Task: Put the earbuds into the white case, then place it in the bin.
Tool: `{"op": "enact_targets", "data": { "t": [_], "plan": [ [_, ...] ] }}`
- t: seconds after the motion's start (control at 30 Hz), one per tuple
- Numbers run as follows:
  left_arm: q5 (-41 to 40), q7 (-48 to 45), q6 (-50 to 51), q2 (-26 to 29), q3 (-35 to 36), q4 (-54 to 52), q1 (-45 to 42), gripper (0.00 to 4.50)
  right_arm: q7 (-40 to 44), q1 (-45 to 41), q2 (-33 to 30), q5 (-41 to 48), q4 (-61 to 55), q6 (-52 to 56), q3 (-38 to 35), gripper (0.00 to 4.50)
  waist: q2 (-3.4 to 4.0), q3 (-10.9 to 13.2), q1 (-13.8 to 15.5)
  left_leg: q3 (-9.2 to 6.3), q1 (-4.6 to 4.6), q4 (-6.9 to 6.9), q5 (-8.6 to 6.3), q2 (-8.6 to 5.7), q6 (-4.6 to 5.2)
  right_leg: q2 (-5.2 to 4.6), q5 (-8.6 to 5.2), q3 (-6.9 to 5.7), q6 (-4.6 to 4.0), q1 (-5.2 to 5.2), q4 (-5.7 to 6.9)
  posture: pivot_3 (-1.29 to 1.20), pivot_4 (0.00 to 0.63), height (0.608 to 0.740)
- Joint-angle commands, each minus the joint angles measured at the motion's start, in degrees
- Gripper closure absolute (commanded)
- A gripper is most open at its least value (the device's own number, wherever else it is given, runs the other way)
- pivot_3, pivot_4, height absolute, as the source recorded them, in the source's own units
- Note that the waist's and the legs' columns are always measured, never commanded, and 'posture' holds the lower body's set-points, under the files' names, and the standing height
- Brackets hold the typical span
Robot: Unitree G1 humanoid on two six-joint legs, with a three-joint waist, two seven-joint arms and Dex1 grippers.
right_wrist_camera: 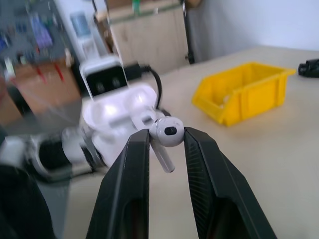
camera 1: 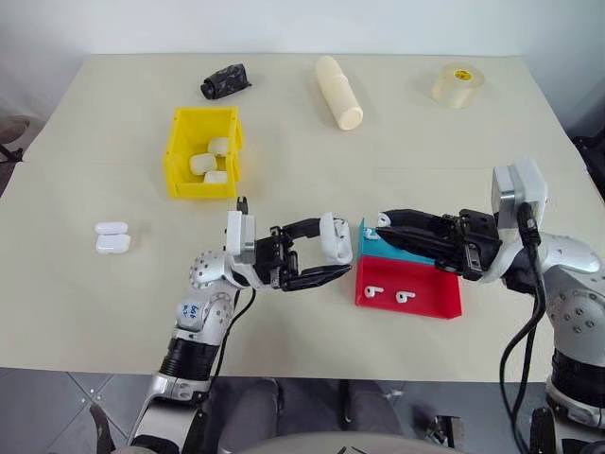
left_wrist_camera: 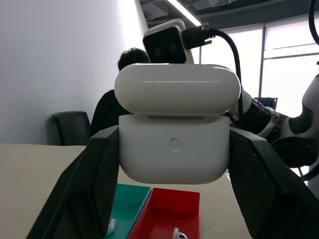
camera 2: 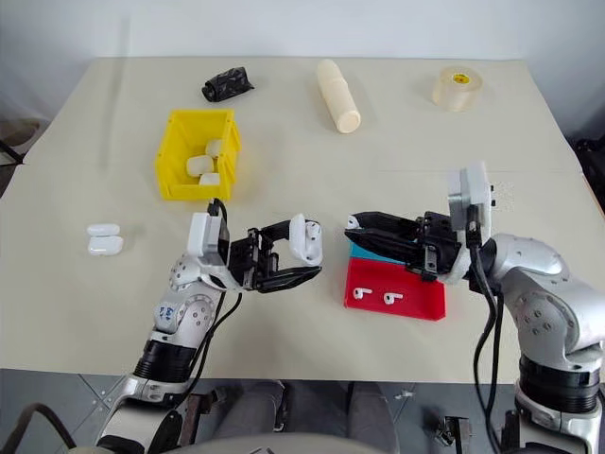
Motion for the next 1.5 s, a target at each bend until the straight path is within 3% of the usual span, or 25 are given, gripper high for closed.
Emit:
{"op": "enact_targets", "data": {
  "t": [0.03, 0.37, 1.2, 1.3, 1.47, 1.5],
  "plan": [
    [0.4, -0.1, -0.3, -0.6, -0.2, 0.3, -1.1, 1.69, -8.4, 0.9, 2.1, 9.3, -3.8, 1.3, -2.3, 3.50, 0.00, 0.0, 0.0, 0.00, 0.00, 0.00, 0.00, -0.01, 0.00, 0.00, 0.00, 0.00, 0.00, 0.00, 0.00, 0.00, 0.150, 0.740],
    [0.6, -0.3, 0.3, -1.8, -1.1, 0.2, -1.2, 1.69, -14.0, 6.6, 1.9, 15.2, -8.3, -0.5, 1.9, 3.50, 0.00, 0.0, -0.1, 0.01, 0.00, -0.01, 0.01, -0.11, 0.02, 0.02, 0.00, 0.01, 0.00, 0.00, 0.02, 0.00, 0.150, 0.740],
    [-0.6, 0.5, 1.6, -3.0, -1.0, -1.5, -1.2, 1.69, -12.4, 12.0, -0.3, 9.5, -8.0, -5.9, 11.0, 3.50, 0.00, 0.0, -0.1, 0.01, 0.00, -0.02, 0.00, -0.20, 0.03, 0.05, 0.00, 0.01, 0.00, 0.00, 0.00, 0.00, 0.150, 0.740],
    [-0.6, 0.4, 1.9, -2.9, -1.0, -1.7, -1.2, 1.69, -13.1, 11.5, 0.1, 9.7, -8.2, -6.5, 11.3, 2.88, 0.00, 0.0, -0.1, 0.00, 0.00, -0.02, 0.00, -0.20, 0.03, 0.05, 0.00, 0.01, 0.00, 0.00, -0.01, 0.00, 0.150, 0.740],
    [-0.6, 0.3, 2.6, -2.1, -0.6, -2.2, -0.7, 1.69, -12.6, 11.5, -1.5, 9.3, -8.0, -7.8, 9.4, 1.25, 0.00, 0.0, -0.1, 0.00, 0.00, -0.02, 0.00, -0.20, 0.03, 0.05, 0.00, 0.01, 0.00, 0.00, -0.01, 0.00, 0.150, 0.740],
    [-0.6, 0.3, 2.7, -2.0, -0.5, -2.3, -0.6, 1.69, -12.5, 11.6, -1.8, 9.1, -7.9, -7.9, 9.2, 1.25, 0.00, 0.0, 0.0, 0.00, 0.00, -0.02, 0.00, -0.19, 0.03, 0.04, 0.00, 0.02, 0.00, 0.00, -0.01, 0.00, 0.150, 0.740]
  ]
}}
